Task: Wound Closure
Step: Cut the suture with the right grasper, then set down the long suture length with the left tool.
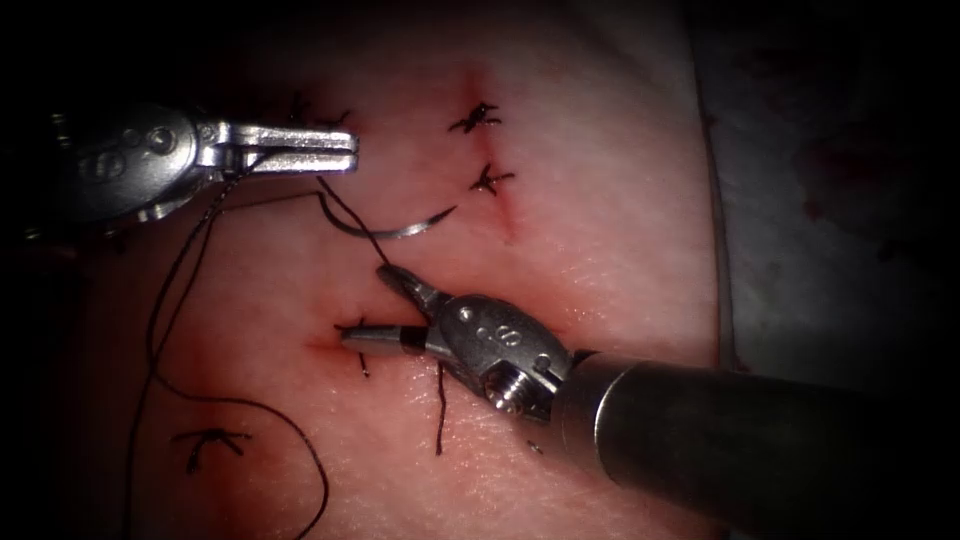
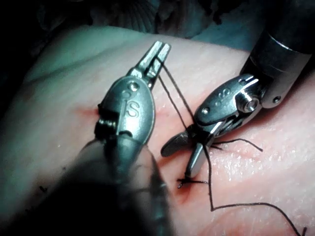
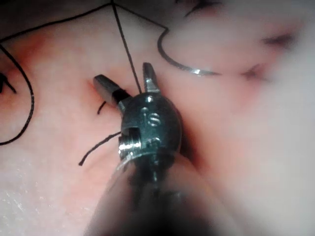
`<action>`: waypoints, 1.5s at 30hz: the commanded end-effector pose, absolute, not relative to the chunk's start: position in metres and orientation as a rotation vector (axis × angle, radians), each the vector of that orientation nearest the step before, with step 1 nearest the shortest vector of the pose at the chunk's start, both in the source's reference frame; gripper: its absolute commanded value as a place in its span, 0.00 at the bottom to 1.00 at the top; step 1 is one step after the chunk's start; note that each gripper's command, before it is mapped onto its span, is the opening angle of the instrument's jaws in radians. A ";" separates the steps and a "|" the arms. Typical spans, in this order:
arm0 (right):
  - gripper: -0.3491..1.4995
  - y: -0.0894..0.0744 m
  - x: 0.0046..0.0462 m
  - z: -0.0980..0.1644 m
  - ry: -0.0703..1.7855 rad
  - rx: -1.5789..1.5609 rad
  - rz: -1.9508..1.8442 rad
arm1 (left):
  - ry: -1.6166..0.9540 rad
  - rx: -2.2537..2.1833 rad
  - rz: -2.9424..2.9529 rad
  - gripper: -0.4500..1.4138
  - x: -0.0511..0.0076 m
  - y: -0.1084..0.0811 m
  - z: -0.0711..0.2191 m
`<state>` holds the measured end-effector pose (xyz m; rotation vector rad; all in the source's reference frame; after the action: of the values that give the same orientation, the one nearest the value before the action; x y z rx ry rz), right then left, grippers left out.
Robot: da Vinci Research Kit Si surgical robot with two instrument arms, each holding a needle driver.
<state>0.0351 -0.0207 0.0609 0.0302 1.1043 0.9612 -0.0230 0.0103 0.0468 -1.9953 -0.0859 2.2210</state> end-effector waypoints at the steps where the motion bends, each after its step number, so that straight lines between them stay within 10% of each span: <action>1: 0.85 -0.020 0.0360 0.061 1.108 0.030 0.961 | -0.083 -1.998 2.221 0.00 -0.0235 0.011 0.047; 14: 0.75 -0.020 0.0367 0.062 1.108 0.015 0.954 | -0.074 -2.001 2.227 0.00 -0.0239 0.010 0.047; 16: 0.60 -0.020 0.0368 0.062 1.107 0.014 0.955 | -0.074 -2.001 2.227 0.00 -0.0239 0.010 0.047; 19: 0.00 -0.020 0.0369 0.062 1.099 0.007 0.963 | -0.073 -2.002 2.227 0.00 -0.0239 0.010 0.047; 25: 0.00 -0.020 0.0363 0.062 1.090 0.001 0.967 | -0.068 -2.006 2.232 0.00 -0.0239 0.010 0.046; 27: 0.61 -0.020 0.0356 0.062 1.089 0.005 0.970 | -0.070 -2.011 2.231 0.00 -0.0240 0.009 0.046; 29: 0.85 -0.021 0.0346 0.062 1.092 0.032 0.980 | -0.073 -2.021 2.228 0.00 -0.0240 0.009 0.045; 45: 0.95 -0.023 0.0191 0.060 1.060 -0.031 0.867 | -0.048 -2.130 2.222 0.00 -0.0274 0.002 0.039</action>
<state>0.0189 -0.0236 0.0588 -0.0292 1.0610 0.8673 -0.0274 0.0008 0.0378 -2.1479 -0.0480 2.2167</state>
